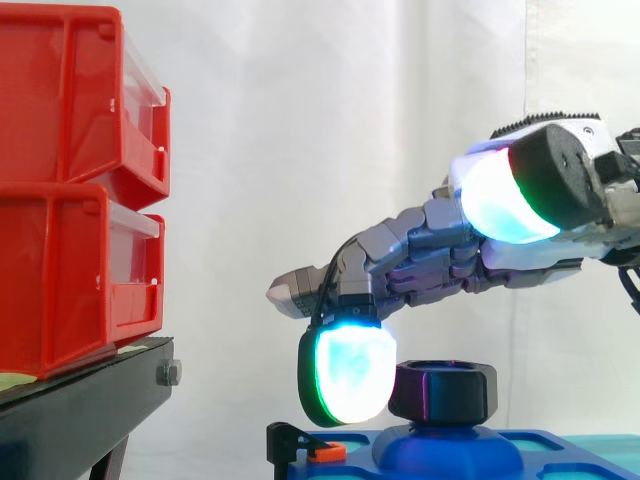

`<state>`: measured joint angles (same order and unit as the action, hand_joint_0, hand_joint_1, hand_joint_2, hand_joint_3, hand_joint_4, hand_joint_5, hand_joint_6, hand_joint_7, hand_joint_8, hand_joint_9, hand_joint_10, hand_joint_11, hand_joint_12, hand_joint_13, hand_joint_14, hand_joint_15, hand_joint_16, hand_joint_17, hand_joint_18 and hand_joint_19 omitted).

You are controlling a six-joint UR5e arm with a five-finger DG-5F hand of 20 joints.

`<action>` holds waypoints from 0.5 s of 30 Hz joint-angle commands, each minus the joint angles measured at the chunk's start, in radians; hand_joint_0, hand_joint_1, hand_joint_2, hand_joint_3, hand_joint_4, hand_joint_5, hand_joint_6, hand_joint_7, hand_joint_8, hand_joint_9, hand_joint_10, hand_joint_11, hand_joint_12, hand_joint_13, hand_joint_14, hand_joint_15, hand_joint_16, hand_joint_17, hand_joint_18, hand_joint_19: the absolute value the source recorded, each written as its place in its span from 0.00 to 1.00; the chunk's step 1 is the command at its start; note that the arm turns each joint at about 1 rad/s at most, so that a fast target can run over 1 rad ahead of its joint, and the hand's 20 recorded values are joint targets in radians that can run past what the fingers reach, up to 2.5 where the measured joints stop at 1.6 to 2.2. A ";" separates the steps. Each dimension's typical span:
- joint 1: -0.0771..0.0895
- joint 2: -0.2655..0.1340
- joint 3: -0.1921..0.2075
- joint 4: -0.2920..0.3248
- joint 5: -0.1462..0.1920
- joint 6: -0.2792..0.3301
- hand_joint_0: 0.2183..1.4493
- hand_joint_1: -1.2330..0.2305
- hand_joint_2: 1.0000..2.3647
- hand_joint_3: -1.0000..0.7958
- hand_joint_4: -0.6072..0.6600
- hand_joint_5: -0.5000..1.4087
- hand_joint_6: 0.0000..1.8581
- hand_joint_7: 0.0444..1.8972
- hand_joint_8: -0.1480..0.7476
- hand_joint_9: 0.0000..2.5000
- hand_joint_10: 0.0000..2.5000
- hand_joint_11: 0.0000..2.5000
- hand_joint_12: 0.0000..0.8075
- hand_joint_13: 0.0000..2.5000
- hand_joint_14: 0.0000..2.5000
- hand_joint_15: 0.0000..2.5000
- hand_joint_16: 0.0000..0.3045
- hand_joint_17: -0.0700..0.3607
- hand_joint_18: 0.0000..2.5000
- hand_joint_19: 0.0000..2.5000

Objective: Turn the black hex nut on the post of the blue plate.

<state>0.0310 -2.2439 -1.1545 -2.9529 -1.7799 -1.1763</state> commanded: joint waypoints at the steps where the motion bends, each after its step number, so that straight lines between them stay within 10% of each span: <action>1: -0.003 0.000 -0.005 0.005 0.000 0.006 0.17 0.76 0.00 0.28 0.74 0.15 0.27 0.50 0.49 0.00 0.00 0.00 0.50 0.00 0.00 0.00 0.19 0.47 0.00 0.10; 15: -0.013 0.000 -0.005 -0.006 -0.024 0.006 0.18 0.76 0.00 0.28 0.75 0.16 0.27 0.52 0.49 0.01 0.00 0.00 0.50 0.00 0.00 0.00 0.19 0.46 0.00 0.11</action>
<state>0.0198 -2.2439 -1.1593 -2.9602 -1.8019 -1.1704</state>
